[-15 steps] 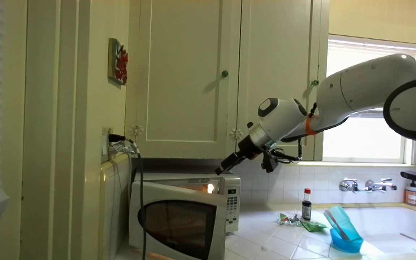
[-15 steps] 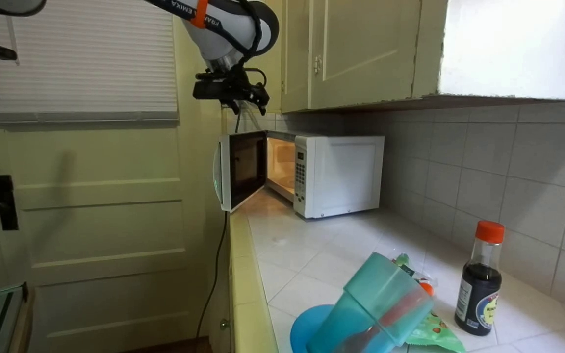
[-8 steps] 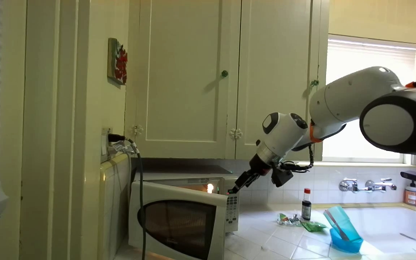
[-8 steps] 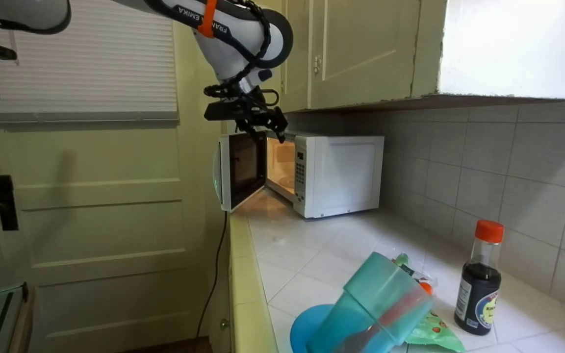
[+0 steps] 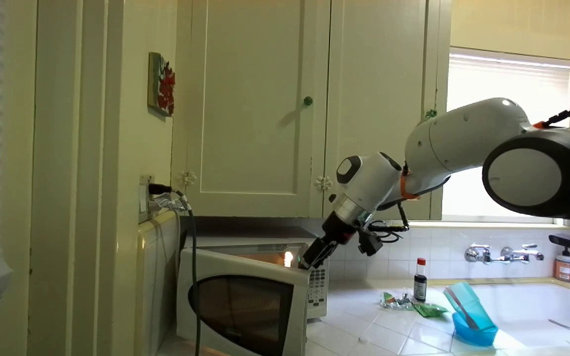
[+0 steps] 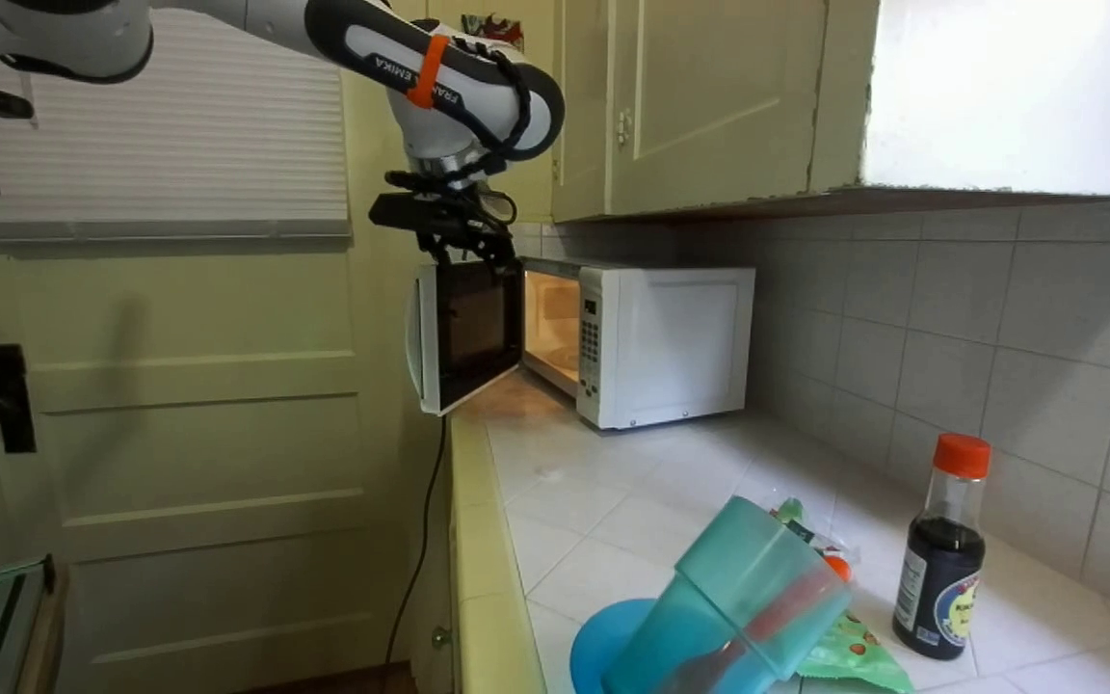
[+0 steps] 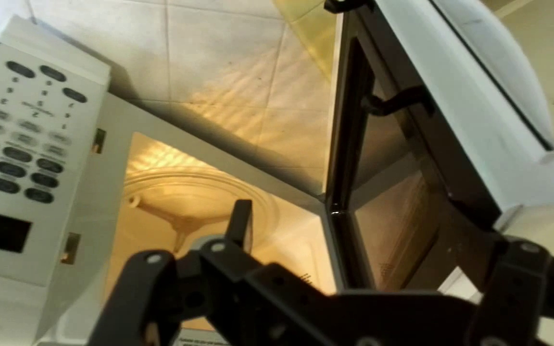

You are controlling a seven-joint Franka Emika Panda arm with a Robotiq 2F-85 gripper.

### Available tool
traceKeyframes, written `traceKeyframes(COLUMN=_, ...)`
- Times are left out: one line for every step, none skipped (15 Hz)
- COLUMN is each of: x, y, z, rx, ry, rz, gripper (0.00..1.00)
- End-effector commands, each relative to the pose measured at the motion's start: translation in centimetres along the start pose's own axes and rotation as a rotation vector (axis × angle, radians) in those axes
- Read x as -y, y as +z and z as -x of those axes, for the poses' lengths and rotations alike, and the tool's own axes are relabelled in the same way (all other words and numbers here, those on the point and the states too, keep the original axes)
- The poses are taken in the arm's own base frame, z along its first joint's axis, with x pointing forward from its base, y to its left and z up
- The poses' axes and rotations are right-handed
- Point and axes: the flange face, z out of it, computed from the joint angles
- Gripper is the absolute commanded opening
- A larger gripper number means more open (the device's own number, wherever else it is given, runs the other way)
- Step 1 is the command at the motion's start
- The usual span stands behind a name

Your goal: Open the microwave

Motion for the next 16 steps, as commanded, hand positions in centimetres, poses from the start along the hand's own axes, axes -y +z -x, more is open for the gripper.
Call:
traceKeyframes(x=0.4, y=0.0, z=-0.1, rx=0.046, ry=0.004, rz=-0.165, gripper=1.00)
traceKeyframes(x=0.6, y=0.0, z=0.0, rx=0.063, ry=0.007, rz=-0.204, gripper=1.00)
traceKeyframes(x=2.4, y=2.2, z=1.7, rx=0.070, ry=0.011, rz=-0.228, gripper=1.00)
traceKeyframes(x=2.5, y=3.1, z=1.6, rx=0.075, ry=0.012, rz=-0.245, gripper=1.00)
traceKeyframes(x=3.1, y=4.5, z=1.9, rx=0.087, ry=0.017, rz=-0.275, gripper=1.00)
traceKeyframes(x=3.5, y=6.1, z=2.2, rx=0.100, ry=0.021, rz=-0.304, gripper=1.00)
traceKeyframes(x=3.1, y=6.5, z=1.5, rx=0.115, ry=0.024, rz=-0.334, gripper=1.00)
traceKeyframes(x=3.5, y=7.7, z=1.7, rx=0.122, ry=0.022, rz=-0.360, gripper=1.00)
traceKeyframes(x=3.8, y=8.5, z=1.6, rx=0.118, ry=0.015, rz=-0.376, gripper=1.00)
traceKeyframes(x=4.0, y=9.1, z=1.2, rx=0.105, ry=0.000, rz=-0.391, gripper=1.00)
traceKeyframes(x=3.9, y=9.4, z=0.4, rx=0.077, ry=-0.023, rz=-0.399, gripper=1.00)
traceKeyframes(x=4.0, y=9.5, z=-0.3, rx=0.051, ry=-0.042, rz=-0.408, gripper=1.00)
traceKeyframes(x=4.0, y=9.5, z=-1.0, rx=0.007, ry=-0.075, rz=-0.427, gripper=1.00)
traceKeyframes(x=3.9, y=9.3, z=-1.7, rx=-0.029, ry=-0.097, rz=-0.436, gripper=1.00)
traceKeyframes(x=3.8, y=9.1, z=-2.0, rx=-0.064, ry=-0.107, rz=-0.456, gripper=1.00)
traceKeyframes(x=3.8, y=8.8, z=-2.1, rx=-0.083, ry=-0.101, rz=-0.476, gripper=1.00)
